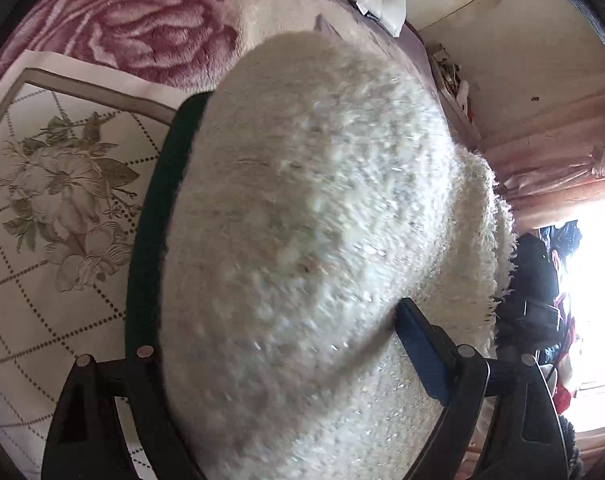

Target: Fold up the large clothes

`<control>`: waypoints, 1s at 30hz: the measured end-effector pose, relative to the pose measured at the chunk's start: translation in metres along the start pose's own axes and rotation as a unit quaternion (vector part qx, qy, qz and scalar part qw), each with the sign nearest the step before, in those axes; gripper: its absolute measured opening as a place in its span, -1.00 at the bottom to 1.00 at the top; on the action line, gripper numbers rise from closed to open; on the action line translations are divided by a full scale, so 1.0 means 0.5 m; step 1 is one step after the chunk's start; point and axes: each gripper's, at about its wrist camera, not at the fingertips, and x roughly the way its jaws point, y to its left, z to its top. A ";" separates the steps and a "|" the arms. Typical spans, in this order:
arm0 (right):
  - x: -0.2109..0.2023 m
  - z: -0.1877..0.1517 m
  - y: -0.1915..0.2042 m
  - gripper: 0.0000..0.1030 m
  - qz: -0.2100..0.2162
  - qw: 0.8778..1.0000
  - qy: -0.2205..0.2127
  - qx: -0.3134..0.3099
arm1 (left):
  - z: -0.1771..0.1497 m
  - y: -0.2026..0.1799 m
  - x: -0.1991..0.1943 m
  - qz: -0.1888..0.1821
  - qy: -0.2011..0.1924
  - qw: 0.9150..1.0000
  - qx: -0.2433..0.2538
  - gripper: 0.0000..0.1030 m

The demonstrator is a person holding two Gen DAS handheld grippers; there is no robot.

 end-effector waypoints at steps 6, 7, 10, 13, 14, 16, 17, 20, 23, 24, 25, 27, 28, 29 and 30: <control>-0.006 0.025 0.090 0.58 -0.138 0.990 -0.014 -0.022 | -0.001 -0.019 -0.047 0.043 0.002 0.999 -0.004 0.75; -0.029 0.019 0.111 0.62 -0.176 0.983 -0.032 -0.032 | -0.010 -0.034 -0.064 0.070 -0.011 0.997 0.008 0.75; -0.059 -0.048 0.190 0.68 -0.302 0.945 -0.102 -0.069 | -0.047 -0.086 -0.120 0.160 -0.064 0.983 0.059 0.78; -0.084 -0.126 0.256 1.00 -0.381 0.906 -0.158 -0.094 | -0.100 -0.141 -0.182 0.218 -0.117 0.963 0.109 0.89; -0.093 -0.163 0.271 1.00 -0.405 0.893 -0.168 -0.100 | -0.115 -0.153 -0.194 0.223 -0.126 0.959 0.120 0.92; -0.117 -0.228 0.290 1.00 -0.442 0.871 -0.186 -0.107 | -0.157 -0.185 -0.236 0.239 -0.148 0.949 0.143 1.00; -0.157 -0.278 0.287 1.00 -0.449 0.866 -0.191 -0.108 | -0.169 -0.197 -0.254 0.243 -0.154 0.946 0.153 1.00; -0.207 -0.384 0.304 1.00 -0.459 0.856 -0.210 -0.113 | -0.217 -0.237 -0.299 0.245 -0.166 0.941 0.165 1.00; -0.243 -0.485 0.370 1.00 -0.475 0.841 -0.232 -0.115 | -0.263 -0.273 -0.360 0.245 -0.172 0.940 0.165 1.00; -0.264 -0.527 0.396 1.00 -0.478 0.838 -0.239 -0.114 | -0.279 -0.286 -0.384 0.246 -0.173 0.939 0.164 1.00; -0.285 -0.572 0.427 1.00 -0.480 0.834 -0.246 -0.115 | -0.299 -0.301 -0.402 0.248 -0.174 0.939 0.164 1.00; -0.324 -0.655 0.487 1.00 -0.493 0.820 -0.261 -0.126 | -0.346 -0.337 -0.465 0.247 -0.182 0.937 0.164 1.00; -0.350 -0.705 0.512 1.00 -0.499 0.812 -0.272 -0.130 | -0.361 -0.347 -0.485 0.251 -0.186 0.936 0.163 1.00; -0.370 -0.740 0.542 1.00 -0.504 0.805 -0.282 -0.136 | -0.386 -0.362 -0.523 0.250 -0.190 0.935 0.163 1.00; -0.393 -0.776 0.571 1.00 -0.508 0.798 -0.292 -0.139 | -0.409 -0.376 -0.553 0.250 -0.195 0.934 0.163 1.00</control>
